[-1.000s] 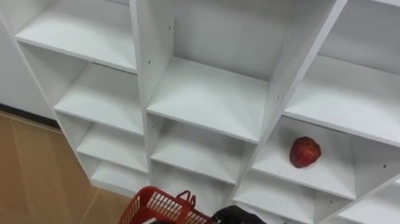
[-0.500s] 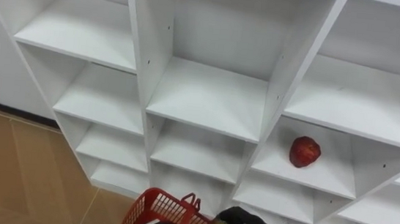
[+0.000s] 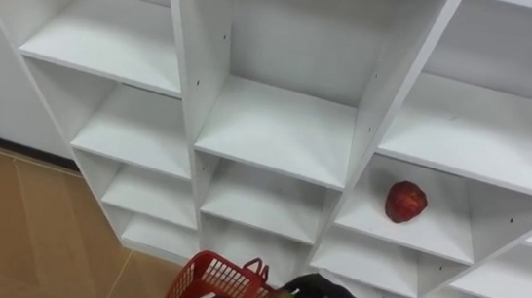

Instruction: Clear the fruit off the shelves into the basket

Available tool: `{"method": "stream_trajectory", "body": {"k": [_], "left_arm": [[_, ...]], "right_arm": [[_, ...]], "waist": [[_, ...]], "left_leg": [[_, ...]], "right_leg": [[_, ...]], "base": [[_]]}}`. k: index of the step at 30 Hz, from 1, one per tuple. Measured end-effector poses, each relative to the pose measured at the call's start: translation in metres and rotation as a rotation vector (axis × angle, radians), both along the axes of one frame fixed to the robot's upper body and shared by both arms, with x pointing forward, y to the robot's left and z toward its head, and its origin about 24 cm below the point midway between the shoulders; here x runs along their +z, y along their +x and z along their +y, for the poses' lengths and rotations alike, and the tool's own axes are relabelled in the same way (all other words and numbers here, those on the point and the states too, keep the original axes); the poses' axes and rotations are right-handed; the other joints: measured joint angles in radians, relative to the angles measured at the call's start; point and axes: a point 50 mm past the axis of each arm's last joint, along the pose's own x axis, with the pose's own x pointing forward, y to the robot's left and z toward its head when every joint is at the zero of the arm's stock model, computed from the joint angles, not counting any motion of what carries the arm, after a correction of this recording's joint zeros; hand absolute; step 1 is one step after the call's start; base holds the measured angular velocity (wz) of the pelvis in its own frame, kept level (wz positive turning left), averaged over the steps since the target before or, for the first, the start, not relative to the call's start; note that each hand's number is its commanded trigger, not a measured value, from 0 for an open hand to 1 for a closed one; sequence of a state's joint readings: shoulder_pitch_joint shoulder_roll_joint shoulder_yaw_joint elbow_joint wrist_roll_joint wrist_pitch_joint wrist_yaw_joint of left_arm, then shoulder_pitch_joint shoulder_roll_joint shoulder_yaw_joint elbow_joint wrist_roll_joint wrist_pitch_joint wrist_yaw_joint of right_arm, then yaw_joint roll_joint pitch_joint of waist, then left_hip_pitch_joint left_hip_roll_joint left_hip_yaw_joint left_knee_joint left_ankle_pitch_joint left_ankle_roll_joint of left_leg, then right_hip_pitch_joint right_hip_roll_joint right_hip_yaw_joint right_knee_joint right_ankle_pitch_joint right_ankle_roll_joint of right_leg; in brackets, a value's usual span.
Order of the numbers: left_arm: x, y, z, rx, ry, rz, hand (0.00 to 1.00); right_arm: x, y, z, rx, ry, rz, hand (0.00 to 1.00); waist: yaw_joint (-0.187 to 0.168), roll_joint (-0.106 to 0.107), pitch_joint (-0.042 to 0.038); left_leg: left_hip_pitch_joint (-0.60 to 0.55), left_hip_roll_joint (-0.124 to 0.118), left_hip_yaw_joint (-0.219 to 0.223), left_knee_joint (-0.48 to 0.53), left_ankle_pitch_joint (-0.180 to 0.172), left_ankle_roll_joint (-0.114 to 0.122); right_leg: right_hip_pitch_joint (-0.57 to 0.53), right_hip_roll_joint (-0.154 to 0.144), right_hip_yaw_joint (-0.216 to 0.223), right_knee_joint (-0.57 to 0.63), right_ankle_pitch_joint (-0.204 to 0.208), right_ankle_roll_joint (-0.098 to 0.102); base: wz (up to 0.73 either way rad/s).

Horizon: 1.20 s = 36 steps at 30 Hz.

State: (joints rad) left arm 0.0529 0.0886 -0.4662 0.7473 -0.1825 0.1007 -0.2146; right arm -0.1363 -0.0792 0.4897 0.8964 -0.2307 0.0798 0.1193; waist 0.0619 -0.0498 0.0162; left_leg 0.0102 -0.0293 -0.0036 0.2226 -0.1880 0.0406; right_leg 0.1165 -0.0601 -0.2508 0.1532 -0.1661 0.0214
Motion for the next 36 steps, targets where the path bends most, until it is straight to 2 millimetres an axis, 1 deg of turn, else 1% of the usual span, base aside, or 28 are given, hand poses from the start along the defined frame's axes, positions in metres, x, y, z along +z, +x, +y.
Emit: {"method": "stream_trajectory", "body": {"k": [14,21,32,35,36], "left_arm": [[-0.0016,-0.0034,-0.001,-0.016,0.009,0.01,1.0],[-0.0016,-0.0034,-0.001,-0.016,0.009,0.01,1.0],[-0.0016,-0.0034,-0.001,-0.017,0.01,0.009,1.0],[-0.0013,-0.0029,-0.0004,-0.014,0.01,0.007,1.0],[-0.001,-0.0024,0.0001,-0.012,0.01,0.005,1.0]], "right_arm": [[-0.0005,-0.0013,0.0025,0.018,0.0,0.004,0.0],[-0.0005,-0.0012,0.0026,0.018,0.0,0.004,0.0],[0.0004,0.0,0.0026,0.007,0.0,-0.007,0.0],[0.0036,0.0037,0.0038,-0.011,0.021,-0.024,0.0],[0.0058,0.0063,0.0037,-0.018,0.029,-0.037,0.0]], "waist": [[0.001,-0.002,0.001],[0.003,-0.014,0.0076],[0.011,-0.013,0.0063],[0.013,-0.007,0.0028],[0.013,-0.002,-0.0007]], "left_leg": [[0.001,0.0,0.0,0.0,0.0,0.0],[0.001,0.001,0.0,0.0,0.0,0.0],[0.001,0.0,0.0,0.001,0.0,0.0],[0.001,0.0,0.001,0.001,0.0,0.0],[0.001,0.0,0.001,0.001,0.0,0.0]], "right_leg": [[0.001,0.0,0.0,0.0,0.0,0.0],[0.001,0.0,0.001,0.0,0.0,0.0],[0.001,0.0,0.0,0.001,0.0,0.0],[0.0,0.0,-0.001,0.001,0.0,0.0],[0.0,0.0,0.0,0.001,0.0,0.0]], "base": [[0.0],[0.0],[0.0],[0.0],[0.0]]}}
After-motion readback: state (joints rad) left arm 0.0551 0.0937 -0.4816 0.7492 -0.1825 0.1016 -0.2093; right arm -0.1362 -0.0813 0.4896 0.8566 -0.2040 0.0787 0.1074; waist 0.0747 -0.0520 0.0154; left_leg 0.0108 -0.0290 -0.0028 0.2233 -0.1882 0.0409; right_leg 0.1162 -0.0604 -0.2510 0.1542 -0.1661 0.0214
